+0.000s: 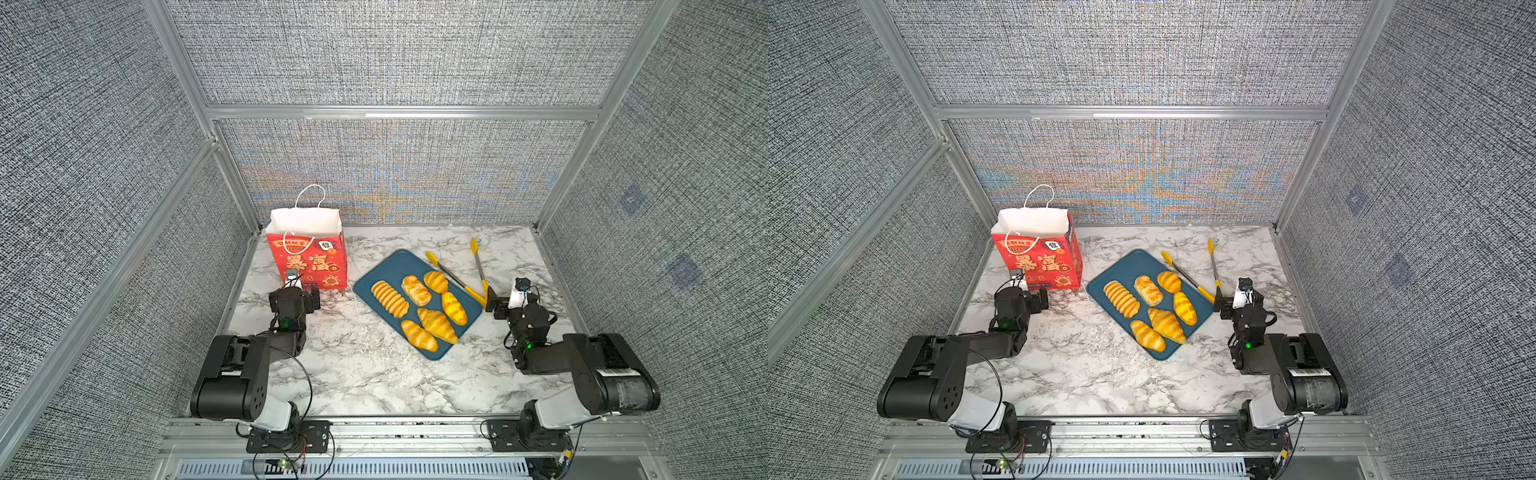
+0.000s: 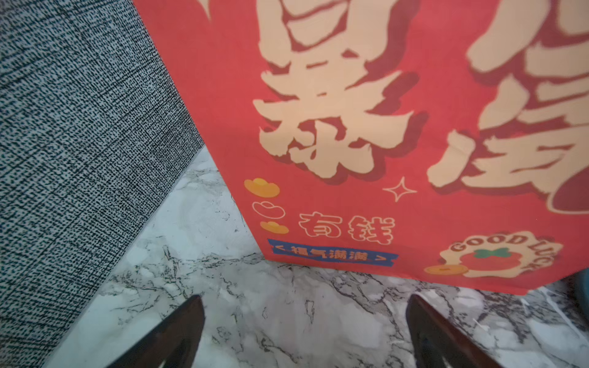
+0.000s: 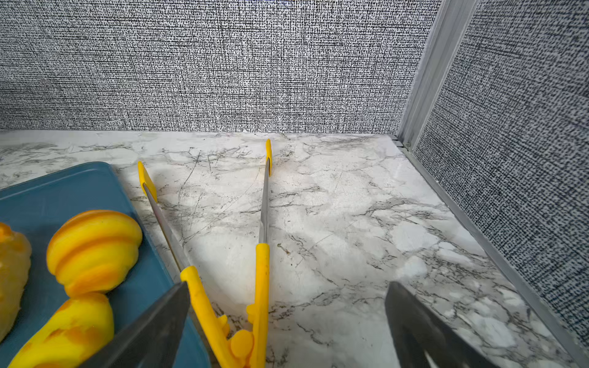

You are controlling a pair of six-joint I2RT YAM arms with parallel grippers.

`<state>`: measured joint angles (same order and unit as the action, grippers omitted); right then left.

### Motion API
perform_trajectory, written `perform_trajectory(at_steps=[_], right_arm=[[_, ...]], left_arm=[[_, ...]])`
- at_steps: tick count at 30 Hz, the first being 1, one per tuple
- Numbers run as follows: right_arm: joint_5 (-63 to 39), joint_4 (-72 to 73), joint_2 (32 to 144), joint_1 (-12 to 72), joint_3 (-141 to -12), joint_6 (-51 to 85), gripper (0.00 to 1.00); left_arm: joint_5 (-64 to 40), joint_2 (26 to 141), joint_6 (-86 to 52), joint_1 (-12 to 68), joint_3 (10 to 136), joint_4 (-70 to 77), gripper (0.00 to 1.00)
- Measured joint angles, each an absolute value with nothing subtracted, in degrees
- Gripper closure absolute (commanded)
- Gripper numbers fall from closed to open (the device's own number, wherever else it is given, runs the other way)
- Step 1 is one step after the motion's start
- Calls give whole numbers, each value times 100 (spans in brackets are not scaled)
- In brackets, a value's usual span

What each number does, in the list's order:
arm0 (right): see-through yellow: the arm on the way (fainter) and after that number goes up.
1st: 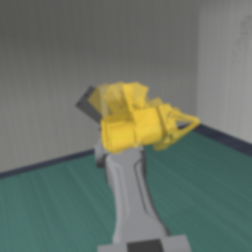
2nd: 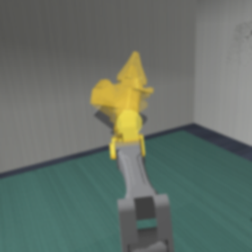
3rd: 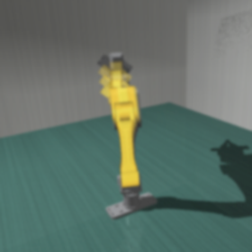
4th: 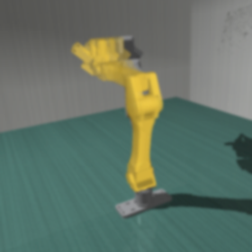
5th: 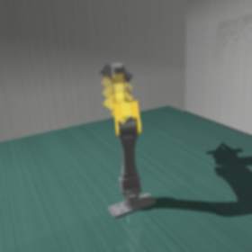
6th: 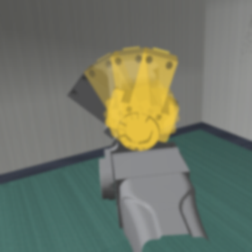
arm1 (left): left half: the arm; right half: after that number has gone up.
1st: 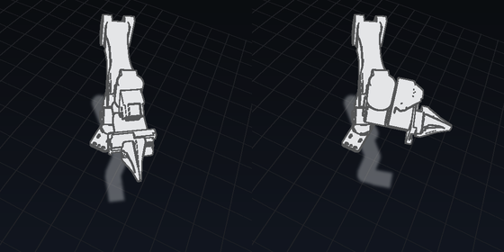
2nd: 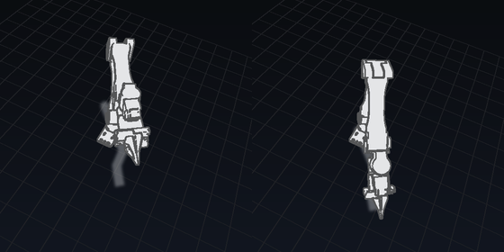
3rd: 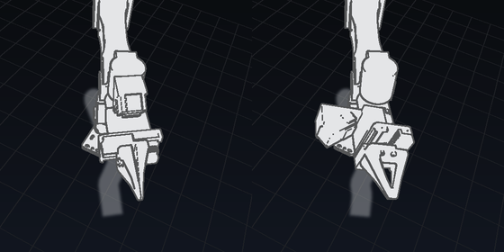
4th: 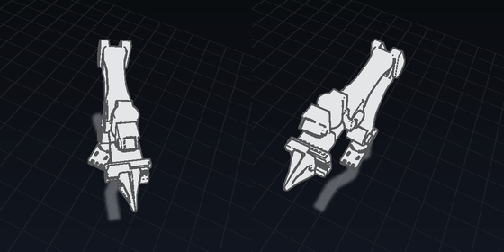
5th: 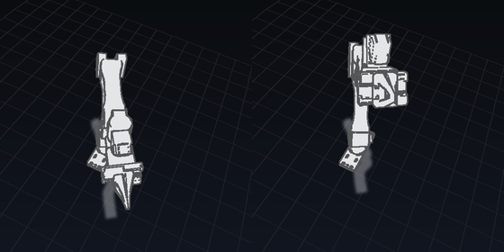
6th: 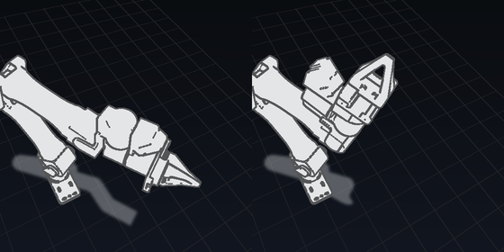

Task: Pack bread into a paper bag
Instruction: Move the paper bag to the center of the board.

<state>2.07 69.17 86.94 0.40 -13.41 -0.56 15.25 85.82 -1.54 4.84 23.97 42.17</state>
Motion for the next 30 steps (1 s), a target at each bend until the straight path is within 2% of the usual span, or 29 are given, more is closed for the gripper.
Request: perform_trajectory(at_steps=[21, 25, 30], right_arm=[[207, 6914, 8694, 40, -1341, -54, 2], [399, 6399, 8261, 360, -1444, -163, 2], [1002, 4932, 7422, 1041, -2681, -307, 3]], left_arm=[[1529, 8576, -154, 484, 2401, 4219, 0], [1804, 7915, -305, 478, 3645, 2285, 0], [1774, 6853, -458, 598, 5413, 819, 0]])
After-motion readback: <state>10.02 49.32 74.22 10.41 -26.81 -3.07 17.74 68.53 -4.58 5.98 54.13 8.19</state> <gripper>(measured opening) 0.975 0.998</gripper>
